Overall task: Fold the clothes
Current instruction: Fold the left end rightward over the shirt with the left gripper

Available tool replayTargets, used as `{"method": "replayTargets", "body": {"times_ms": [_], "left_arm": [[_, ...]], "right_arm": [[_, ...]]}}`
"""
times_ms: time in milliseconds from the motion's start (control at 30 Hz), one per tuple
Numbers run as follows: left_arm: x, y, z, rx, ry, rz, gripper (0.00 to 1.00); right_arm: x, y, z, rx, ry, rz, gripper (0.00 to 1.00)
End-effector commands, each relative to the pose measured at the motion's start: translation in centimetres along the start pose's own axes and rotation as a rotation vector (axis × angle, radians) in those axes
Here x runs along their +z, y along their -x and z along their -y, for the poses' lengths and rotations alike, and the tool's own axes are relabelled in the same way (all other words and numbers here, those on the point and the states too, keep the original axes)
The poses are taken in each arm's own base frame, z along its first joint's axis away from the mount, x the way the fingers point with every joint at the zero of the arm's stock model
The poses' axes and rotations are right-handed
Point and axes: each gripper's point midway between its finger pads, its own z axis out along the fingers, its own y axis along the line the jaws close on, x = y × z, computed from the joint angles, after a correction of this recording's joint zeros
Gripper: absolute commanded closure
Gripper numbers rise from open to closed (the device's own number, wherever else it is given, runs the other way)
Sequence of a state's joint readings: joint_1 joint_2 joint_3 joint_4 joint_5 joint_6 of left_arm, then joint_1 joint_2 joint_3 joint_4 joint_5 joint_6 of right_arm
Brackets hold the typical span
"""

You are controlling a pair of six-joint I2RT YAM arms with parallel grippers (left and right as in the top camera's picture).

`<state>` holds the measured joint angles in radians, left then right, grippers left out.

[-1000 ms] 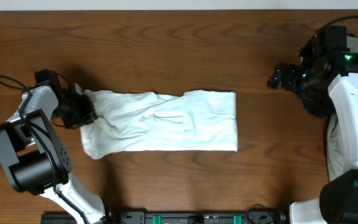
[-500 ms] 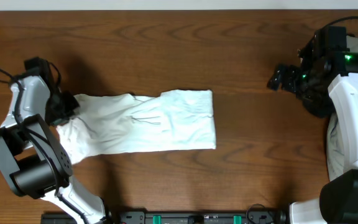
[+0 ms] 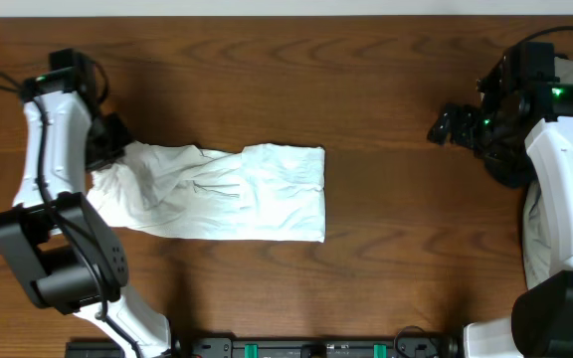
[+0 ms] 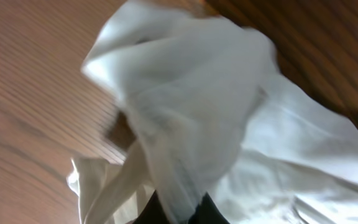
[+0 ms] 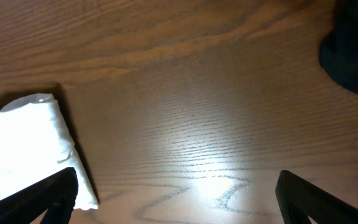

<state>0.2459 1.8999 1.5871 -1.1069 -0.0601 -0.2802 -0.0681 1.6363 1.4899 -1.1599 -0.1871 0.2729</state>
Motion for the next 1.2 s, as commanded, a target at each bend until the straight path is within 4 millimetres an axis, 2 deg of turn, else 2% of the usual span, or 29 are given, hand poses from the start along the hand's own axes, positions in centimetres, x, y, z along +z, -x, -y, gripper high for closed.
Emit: {"method": "replayTargets", "body": {"times_ms": [0,267,400,567,967,1167], "left_arm": [[-1.9,0.1,0.9,-0.001,0.029,0.051,0.94],[-5.5,-2.7,3.6,0.068,0.039,0.099,0.94],[-8.1,-4.4,5.6,0.099,-0.003,0.152,0.94],[-10.0,-6.6,8.1,0.124,-0.047,0.189,0.94],[-10.5,-11.9,14.1,0.206,-0.095,0.181,0.94],[-9.1,-14.4,16.5,0.257,-0.086,0.153,0.94]], "right_arm": [[0.3,-0.2,-0.1,-0.018,0.002,-0.014,0.01],[0.3,-0.3,-0.1,-0.021,0.002,-0.016,0.01],[0.3,-0.3,-0.1,-0.021,0.002,-0.016,0.01],[0.3,-0.3,-0.1,-0.021,0.002,-0.016,0.01],[0.3,-0.4,-0.1,-0.020,0.001,-0.021,0.01],[0.2,-0.6,-0.4,-0.019,0.019,-0.029,0.01]]}}
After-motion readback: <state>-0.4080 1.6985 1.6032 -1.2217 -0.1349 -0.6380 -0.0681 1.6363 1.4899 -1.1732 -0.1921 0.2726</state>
